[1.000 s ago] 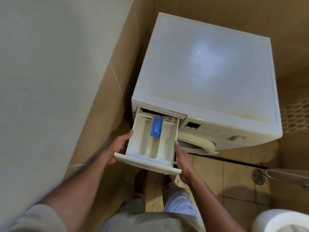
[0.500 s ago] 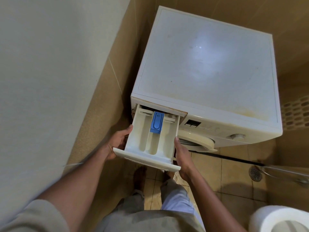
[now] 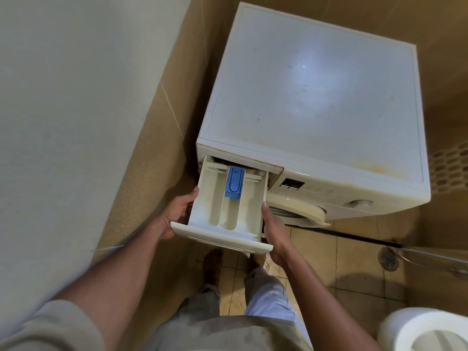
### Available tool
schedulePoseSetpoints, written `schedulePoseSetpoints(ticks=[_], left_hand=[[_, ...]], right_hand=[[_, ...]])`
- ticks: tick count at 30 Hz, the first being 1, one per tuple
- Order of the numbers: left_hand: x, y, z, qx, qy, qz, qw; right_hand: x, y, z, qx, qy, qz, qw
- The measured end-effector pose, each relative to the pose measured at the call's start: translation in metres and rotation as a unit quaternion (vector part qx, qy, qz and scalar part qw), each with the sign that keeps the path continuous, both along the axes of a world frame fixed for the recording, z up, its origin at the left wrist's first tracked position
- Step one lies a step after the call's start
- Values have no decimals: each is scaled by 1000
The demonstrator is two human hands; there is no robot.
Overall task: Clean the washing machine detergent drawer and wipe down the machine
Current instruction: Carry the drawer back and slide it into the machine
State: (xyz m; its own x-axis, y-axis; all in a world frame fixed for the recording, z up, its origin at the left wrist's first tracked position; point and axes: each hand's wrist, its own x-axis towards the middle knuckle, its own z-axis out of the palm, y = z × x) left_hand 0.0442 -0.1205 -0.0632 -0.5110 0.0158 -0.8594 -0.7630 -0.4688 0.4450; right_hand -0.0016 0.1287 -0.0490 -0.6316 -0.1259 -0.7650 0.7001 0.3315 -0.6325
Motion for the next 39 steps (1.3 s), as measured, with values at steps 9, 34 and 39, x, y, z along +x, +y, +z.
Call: schedulePoseSetpoints(ticks=[9, 34, 39], left_hand=[[-5, 0, 5, -2, 1, -11, 1000], [-74, -10, 14, -99, 30, -35, 994], [-52, -3, 8, -97, 32, 79, 992]], right_hand=[[2, 8, -1, -35, -16, -15, 999], [-77, -11, -16, -36, -51, -93, 994], [-55, 1, -14, -77, -35, -155, 984]])
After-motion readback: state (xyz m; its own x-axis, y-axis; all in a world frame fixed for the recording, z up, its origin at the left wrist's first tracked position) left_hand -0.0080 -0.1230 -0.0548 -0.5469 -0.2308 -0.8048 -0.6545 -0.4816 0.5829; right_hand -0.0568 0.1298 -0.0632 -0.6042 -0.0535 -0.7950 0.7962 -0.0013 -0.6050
